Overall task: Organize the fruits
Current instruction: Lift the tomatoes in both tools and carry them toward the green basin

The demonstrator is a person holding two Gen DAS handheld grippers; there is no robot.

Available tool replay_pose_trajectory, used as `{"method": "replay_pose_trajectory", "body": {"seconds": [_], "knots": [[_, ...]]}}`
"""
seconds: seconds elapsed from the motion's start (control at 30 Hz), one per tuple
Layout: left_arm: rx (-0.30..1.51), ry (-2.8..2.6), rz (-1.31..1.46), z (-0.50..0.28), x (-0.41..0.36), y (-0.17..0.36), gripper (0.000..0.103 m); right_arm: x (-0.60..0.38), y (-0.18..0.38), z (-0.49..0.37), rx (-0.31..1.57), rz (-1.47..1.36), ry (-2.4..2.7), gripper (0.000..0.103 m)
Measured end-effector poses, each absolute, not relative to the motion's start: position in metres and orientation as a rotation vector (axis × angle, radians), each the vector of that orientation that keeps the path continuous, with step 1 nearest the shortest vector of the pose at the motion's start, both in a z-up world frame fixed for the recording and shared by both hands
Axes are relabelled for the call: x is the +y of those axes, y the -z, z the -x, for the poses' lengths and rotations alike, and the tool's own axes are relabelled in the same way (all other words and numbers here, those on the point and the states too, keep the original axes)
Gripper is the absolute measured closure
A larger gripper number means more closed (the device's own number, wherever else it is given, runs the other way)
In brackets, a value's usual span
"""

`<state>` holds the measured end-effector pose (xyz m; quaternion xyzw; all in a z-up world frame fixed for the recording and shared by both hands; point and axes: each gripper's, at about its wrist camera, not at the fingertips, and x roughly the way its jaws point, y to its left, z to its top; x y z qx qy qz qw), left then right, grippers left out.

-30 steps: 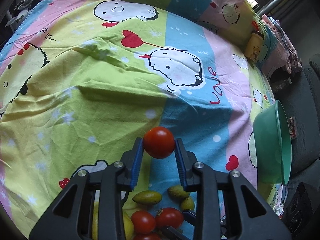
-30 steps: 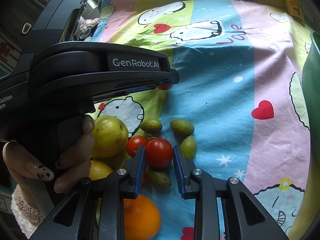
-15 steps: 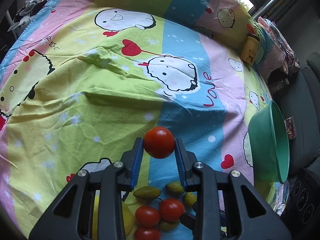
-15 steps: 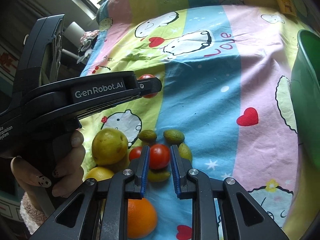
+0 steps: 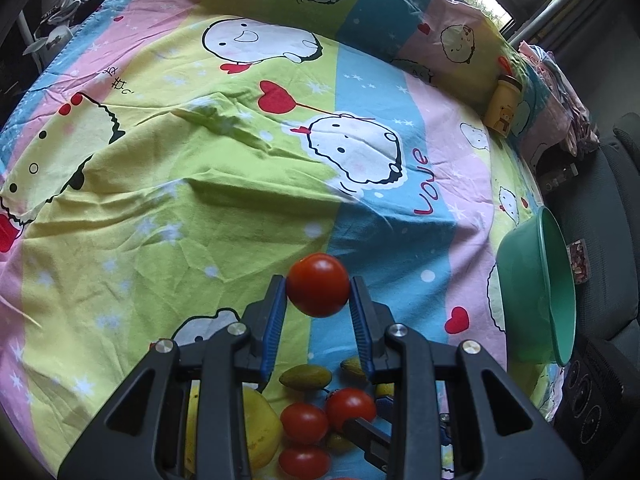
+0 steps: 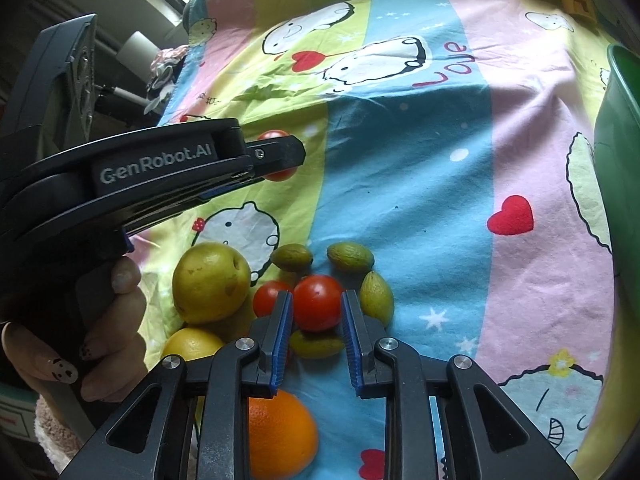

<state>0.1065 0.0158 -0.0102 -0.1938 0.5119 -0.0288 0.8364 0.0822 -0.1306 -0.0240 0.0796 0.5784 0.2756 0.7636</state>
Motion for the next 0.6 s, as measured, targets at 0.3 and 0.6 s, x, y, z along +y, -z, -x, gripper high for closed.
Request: {"method": "replay_pose_trajectory", "body": {"seconds": [0.3, 0.6], "knots": [[1.076, 0.056, 0.421, -0.099, 0.02, 0.009, 0.072, -0.12, 0.03, -0.088, 1.269, -0.159, -0.584, 0.07], [1.078, 0.063, 0.424, -0.096, 0.018, 0.008, 0.072, -0.11, 0.033, -0.09, 1.254, -0.14, -0.582, 0.07]]}}
